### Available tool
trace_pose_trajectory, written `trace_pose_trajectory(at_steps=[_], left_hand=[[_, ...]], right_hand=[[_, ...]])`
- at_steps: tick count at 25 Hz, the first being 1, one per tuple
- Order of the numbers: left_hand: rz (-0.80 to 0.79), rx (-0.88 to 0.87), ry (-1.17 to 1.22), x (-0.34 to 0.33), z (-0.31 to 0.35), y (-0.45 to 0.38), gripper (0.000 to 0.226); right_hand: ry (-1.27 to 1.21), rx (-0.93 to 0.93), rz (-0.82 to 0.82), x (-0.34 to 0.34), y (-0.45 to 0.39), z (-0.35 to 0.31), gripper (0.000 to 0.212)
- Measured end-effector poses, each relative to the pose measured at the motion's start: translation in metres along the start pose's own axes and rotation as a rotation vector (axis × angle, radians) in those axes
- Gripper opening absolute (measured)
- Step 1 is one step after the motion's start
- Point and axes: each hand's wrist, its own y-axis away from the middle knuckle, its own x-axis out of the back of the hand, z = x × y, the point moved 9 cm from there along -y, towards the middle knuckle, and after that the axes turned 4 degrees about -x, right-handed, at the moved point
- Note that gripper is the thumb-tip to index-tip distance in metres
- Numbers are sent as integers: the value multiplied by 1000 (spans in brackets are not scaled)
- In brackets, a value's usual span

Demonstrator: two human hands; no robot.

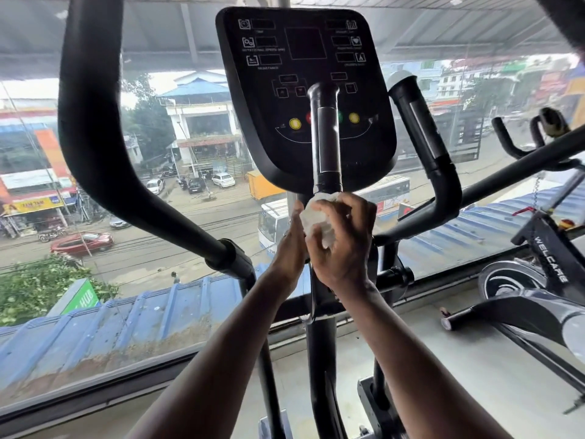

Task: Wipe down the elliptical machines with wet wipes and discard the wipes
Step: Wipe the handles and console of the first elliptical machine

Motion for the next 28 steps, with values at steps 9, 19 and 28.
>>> trace_pose_trajectory(at_steps=[9,19,28], left_hand=[[-5,54,-28,-3,0,-3,68],[-25,61,34,-5,4,-1,61],[45,-90,-51,-20,45,-17,65]], right_hand=[[23,-127,52,-16,-93,4,9],[-266,-309,166,2,-26,25,15],[-365,-467,145,-2,47,40,14]])
